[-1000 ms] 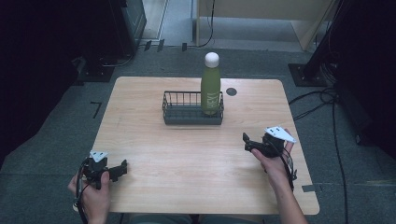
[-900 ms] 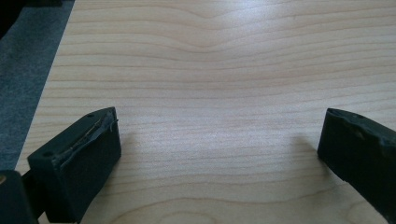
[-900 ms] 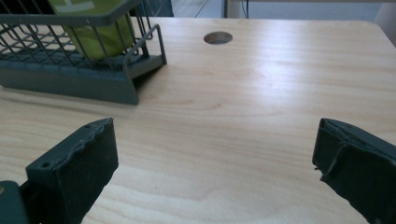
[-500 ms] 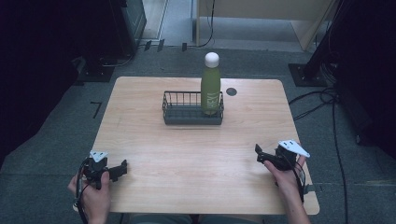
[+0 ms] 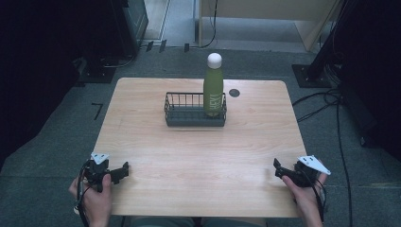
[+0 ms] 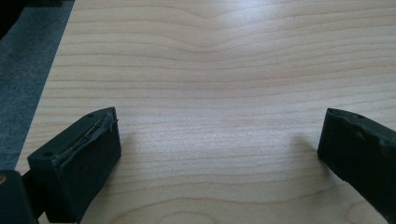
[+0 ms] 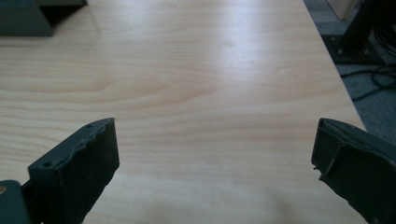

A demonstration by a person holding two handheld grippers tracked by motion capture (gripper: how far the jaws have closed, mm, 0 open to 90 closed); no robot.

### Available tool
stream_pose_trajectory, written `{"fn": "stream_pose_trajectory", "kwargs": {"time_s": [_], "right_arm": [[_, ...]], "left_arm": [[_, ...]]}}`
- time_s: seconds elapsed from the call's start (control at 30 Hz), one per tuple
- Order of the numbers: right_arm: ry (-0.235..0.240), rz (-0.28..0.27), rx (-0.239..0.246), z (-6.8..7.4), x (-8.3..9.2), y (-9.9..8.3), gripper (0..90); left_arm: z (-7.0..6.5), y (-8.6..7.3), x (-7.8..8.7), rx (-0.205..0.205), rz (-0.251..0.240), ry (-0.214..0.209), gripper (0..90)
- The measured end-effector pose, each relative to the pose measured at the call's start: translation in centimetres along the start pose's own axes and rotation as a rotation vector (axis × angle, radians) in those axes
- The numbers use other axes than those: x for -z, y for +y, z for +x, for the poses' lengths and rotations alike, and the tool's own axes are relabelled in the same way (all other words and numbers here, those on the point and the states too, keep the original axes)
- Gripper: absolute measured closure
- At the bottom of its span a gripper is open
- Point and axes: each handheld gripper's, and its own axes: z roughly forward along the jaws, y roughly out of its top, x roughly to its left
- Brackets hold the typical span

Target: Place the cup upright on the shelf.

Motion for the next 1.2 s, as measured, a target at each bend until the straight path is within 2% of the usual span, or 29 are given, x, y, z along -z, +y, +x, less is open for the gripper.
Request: {"fn": "stream_pose_trajectory", "kwargs": {"time_s": [0.13,0.33,0.43,0.57,0.7,0.77,1.2], "right_arm": [[-0.024,0.022,-0.009,-1.0,0.7,-0.8,0.6],[-0.076,0.071,0.009,-1.8,1.3,-1.4,0.6],[-0.120,0.115,0.020,-2.3,1.5,-1.7,0.6],[-0.133,0.161,0.032,-2.6,1.8,-2.0,0.6],[-0.110,0.185,0.042,-2.6,1.9,-2.2,0.4],[-0.072,0.200,0.032,-2.7,1.9,-2.2,0.0],[-0.060,0.203,0.042,-2.6,1.8,-2.2,0.0]], "left_arm": [[0.0,0.0,0.0,0.000,0.000,0.000,0.0],[0.0,0.0,0.0,0.000,0.000,0.000,0.0],[0.0,0.0,0.0,0.001,-0.001,0.000,0.0],[0.0,0.0,0.0,0.000,-0.001,0.000,0.0],[0.0,0.0,0.0,0.001,-0.001,0.000,0.0],[0.0,0.0,0.0,0.001,-0.001,0.000,0.0],[0.0,0.0,0.0,0.000,0.000,0.000,0.0]]}}
